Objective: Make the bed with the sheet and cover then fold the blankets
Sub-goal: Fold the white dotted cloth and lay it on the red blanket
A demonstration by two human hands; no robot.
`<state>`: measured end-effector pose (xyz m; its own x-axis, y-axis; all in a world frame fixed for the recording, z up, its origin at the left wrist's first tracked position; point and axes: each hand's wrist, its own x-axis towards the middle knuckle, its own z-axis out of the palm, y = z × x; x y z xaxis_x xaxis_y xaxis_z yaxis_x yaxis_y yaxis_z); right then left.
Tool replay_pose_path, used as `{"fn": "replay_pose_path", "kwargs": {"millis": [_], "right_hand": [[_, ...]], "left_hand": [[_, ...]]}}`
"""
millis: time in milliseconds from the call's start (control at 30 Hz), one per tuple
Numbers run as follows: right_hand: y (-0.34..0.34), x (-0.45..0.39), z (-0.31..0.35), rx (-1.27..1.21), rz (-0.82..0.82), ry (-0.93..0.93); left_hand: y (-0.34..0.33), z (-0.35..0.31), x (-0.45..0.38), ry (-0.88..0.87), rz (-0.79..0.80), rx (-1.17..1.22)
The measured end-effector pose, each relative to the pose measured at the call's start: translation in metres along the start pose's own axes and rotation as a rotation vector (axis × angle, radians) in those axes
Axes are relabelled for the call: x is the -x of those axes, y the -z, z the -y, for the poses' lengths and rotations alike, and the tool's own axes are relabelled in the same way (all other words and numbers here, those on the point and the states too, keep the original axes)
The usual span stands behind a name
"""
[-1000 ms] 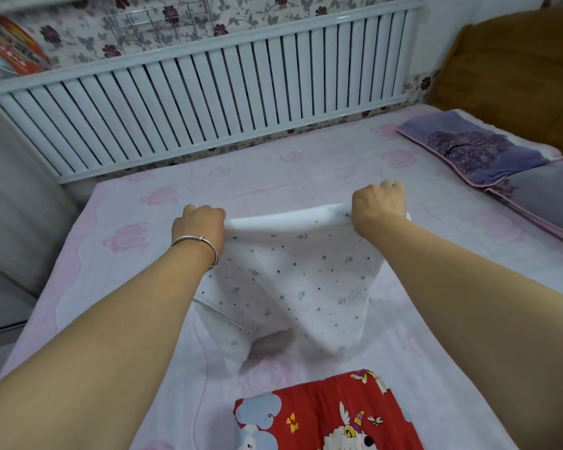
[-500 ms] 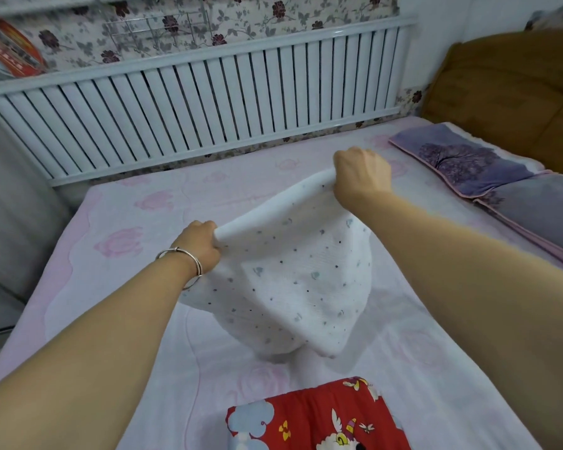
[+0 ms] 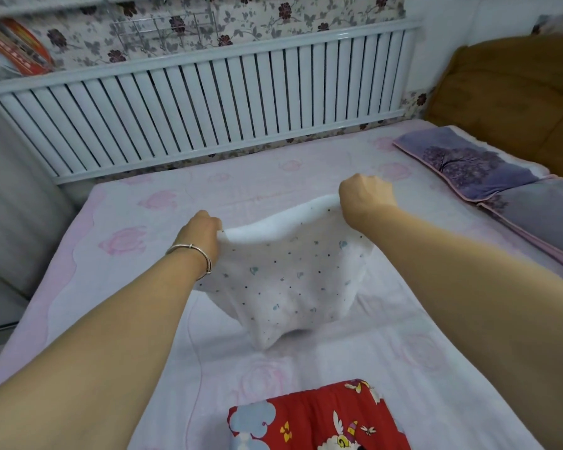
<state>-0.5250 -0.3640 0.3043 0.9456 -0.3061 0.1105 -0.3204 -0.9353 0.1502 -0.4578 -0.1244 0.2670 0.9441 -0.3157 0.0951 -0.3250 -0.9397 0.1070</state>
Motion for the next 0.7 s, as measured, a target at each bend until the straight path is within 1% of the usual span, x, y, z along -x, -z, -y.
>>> {"fn": "replay_pose_path", "kwargs": {"millis": [33, 100, 133, 200, 233, 367, 467, 567, 700], "right_hand": [[0.003, 0.000, -0.003, -0.007, 0.003, -0.011], [0.010, -0.004, -0.011, -0.037, -0.052, -0.076], [0.013, -0.007, -0.014, -0.044, -0.082, -0.099], [0.016, -0.004, -0.013, -0.027, -0.071, -0.078], [0.015, -0.003, -0.011, -0.023, -0.056, -0.060], [0.018, -0.002, -0.009, -0.035, -0.118, -0.041], [0.023, -0.002, -0.008, -0.020, -0.150, -0.025], [0.024, -0.001, -0.004, -0.043, -0.115, -0.049], [0.020, 0.003, -0.008, 0.003, -0.040, -0.061]], "left_hand": [[0.004, -0.002, -0.002, -0.013, -0.032, 0.029], [0.012, 0.001, -0.006, 0.003, -0.130, 0.056], [0.015, 0.004, -0.006, 0.027, -0.120, 0.011], [0.014, 0.009, 0.001, 0.084, 0.009, -0.095], [0.010, 0.011, 0.006, 0.096, 0.043, -0.114], [0.004, 0.017, 0.008, 0.094, -0.032, -0.054], [0.000, 0.021, 0.009, 0.082, -0.015, 0.015], [0.002, 0.020, 0.010, 0.088, -0.041, 0.086], [0.017, 0.015, 0.008, 0.028, -0.021, 0.036]]}}
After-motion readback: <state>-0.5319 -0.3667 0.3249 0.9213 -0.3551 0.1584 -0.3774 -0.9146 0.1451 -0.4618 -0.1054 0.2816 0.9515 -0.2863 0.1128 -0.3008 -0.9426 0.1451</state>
